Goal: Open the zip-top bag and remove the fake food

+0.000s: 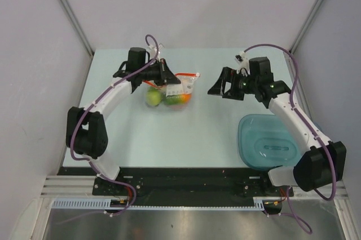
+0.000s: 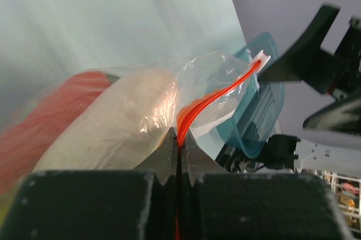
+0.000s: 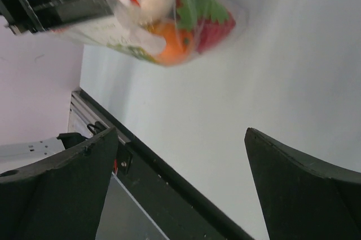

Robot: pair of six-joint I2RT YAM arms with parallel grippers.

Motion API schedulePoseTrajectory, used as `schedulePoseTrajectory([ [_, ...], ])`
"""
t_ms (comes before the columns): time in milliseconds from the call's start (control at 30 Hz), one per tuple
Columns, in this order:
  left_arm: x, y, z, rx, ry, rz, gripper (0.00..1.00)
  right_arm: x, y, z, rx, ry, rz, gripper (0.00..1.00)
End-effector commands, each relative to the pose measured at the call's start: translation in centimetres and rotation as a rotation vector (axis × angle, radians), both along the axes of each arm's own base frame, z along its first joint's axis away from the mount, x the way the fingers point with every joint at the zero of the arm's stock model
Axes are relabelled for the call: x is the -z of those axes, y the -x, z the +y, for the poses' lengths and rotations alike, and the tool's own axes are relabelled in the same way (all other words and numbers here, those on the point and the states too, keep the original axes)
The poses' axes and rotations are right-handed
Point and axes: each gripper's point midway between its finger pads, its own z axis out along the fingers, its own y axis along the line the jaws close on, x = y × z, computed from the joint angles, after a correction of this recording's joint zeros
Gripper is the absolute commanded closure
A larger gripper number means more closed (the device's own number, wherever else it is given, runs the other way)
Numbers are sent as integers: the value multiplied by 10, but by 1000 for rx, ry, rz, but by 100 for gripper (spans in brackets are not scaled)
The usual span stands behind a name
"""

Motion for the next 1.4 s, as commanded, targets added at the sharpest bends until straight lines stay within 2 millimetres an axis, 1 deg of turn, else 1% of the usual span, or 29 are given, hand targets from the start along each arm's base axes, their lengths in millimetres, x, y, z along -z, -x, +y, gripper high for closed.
schedulePoseTrajectory([
  [0,-28,35,-1,106,39,-77,100,-37,-29,25,-80,-129,-243,1],
  [67,-29,41,-2,121,56,-57,100,-41,-26,30,-123,-160,-292,2],
  [167,-37,50,-6,144,90,-56,100,-38,-23,35,-151,-194,-371,5],
  [200,-39,52,-8,149,102,-55,100,-45,-22,38,-162,-212,-418,5],
  [233,-41,54,-8,152,105,-59,100,-36,-18,40,-173,-219,-408,5],
  [300,-38,60,-9,159,104,-50,100,-38,-14,46,-200,-228,-458,5],
  [333,-36,63,-10,165,104,-48,100,-32,-10,50,-220,-221,-468,5],
  [433,-33,77,-12,185,111,-34,100,-28,-4,60,-259,-231,-478,6],
  [467,-32,84,-12,192,114,-35,100,-22,-3,61,-261,-228,-473,6],
  [500,-31,88,-14,202,115,-35,100,-22,-4,62,-264,-230,-487,7],
  [567,-27,95,-14,207,116,-27,99,-15,-6,65,-260,-235,-460,8],
  [600,-30,98,-14,211,120,-37,98,-15,-5,67,-274,-248,-456,9],
  [667,-28,101,-15,217,121,-39,91,-11,-3,73,-286,-270,-419,15],
  [700,-29,102,-15,217,119,-44,88,-13,-2,75,-298,-285,-415,18],
  [733,-31,101,-15,213,116,-49,79,-13,0,76,-302,-294,-400,21],
  [767,-30,101,-16,213,115,-48,73,-12,1,78,-305,-303,-390,28],
  [833,-31,100,-19,217,107,-73,59,-11,1,79,-303,-316,-364,33],
  [900,-29,101,-24,224,98,-78,53,-9,0,80,-299,-316,-339,34],
  [933,-27,100,-27,230,95,-72,48,-10,-1,80,-297,-318,-330,34],
  [967,-27,100,-30,239,94,-76,46,-7,-2,80,-293,-317,-318,34],
  [1033,-28,99,-38,265,76,-98,40,-11,-4,80,-284,-327,-309,34],
  [1067,-23,98,-40,265,56,-91,38,-8,-6,79,-268,-317,-283,32],
  [1100,-22,100,-45,285,39,-109,37,-9,-14,73,-228,-301,-278,30],
  [1133,-21,94,-49,290,27,-110,37,-13,-19,70,-212,-296,-279,26],
  [1167,-15,96,-50,300,-2,-101,37,-13,-21,65,-194,-289,-260,26],
  [1233,-15,90,-54,303,-55,-139,36,-17,-30,52,-137,-286,-250,23],
  [1267,-6,96,-55,330,-119,-163,36,-18,-31,47,-130,-286,-242,22],
  [1333,1,86,-52,296,-207,-206,38,-23,-36,33,-93,-283,-252,21],
  [1367,9,86,-49,299,-244,-200,40,-19,-36,27,-75,-268,-233,20],
])
